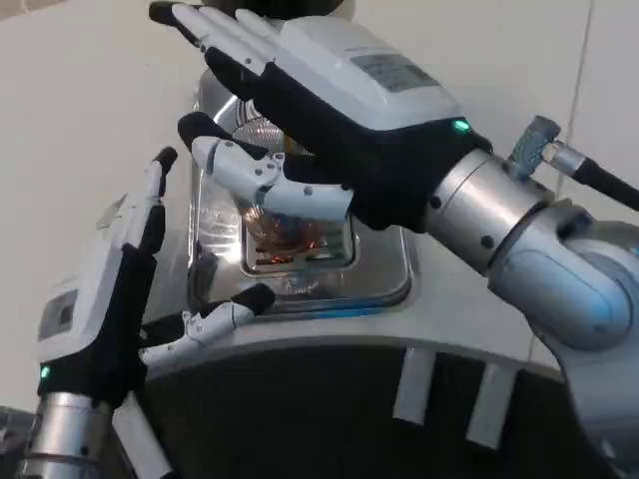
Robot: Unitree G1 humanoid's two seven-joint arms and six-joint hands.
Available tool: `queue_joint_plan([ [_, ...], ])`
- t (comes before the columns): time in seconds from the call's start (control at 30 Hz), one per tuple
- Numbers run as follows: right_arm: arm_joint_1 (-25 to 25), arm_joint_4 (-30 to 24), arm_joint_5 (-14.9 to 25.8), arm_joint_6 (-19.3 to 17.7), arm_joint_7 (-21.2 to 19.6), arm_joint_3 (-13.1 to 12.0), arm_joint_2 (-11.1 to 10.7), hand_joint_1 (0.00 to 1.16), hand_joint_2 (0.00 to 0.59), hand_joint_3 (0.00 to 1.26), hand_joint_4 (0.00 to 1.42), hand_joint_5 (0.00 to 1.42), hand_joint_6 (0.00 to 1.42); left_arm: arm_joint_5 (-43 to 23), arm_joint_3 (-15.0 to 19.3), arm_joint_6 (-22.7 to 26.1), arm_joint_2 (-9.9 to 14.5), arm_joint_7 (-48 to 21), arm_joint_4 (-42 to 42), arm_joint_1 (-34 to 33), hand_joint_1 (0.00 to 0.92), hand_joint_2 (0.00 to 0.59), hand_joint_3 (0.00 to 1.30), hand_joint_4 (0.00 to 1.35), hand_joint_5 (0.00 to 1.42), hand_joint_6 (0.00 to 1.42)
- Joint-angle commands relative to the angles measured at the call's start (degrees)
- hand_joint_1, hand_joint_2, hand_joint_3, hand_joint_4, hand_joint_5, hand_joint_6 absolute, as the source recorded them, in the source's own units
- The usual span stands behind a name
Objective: Grasp the cup under the faucet to collect the drink, then remove the cup.
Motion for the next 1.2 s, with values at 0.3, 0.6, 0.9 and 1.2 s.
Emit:
queue_joint_plan([
  [0.3, 0.9, 0.3, -0.7, 0.7, 2.8, 0.8, 1.3, 0.00, 0.554, 0.00, 0.00, 0.00, 0.00, -0.4, -1.4, -0.3, -0.3, 2.3, 4.4, -3.9, 0.285, 0.039, 0.00, 0.00, 0.06, 0.06],
  [0.6, 1.5, 0.3, -0.8, 0.6, 2.6, 0.5, 1.2, 0.00, 0.554, 0.00, 0.00, 0.00, 0.00, -0.2, -2.3, -0.1, -0.5, 2.3, 5.0, -4.7, 0.289, 0.042, 0.00, 0.00, 0.07, 0.07],
  [0.9, 4.7, -1.5, -0.5, 0.9, 0.0, -2.3, 1.5, 0.00, 0.560, 0.00, 0.00, 0.00, 0.00, 0.0, -3.3, 0.2, -0.9, 2.4, 5.6, -5.7, 0.291, 0.044, 0.00, 0.00, 0.07, 0.07],
  [1.2, 12.6, -6.5, 0.8, -0.1, -8.4, -8.7, 4.1, 0.00, 0.586, 0.00, 0.00, 0.00, 0.00, 0.1, -4.1, 0.0, -1.2, 2.3, 6.3, -6.2, 0.292, 0.047, 0.00, 0.00, 0.08, 0.07],
])
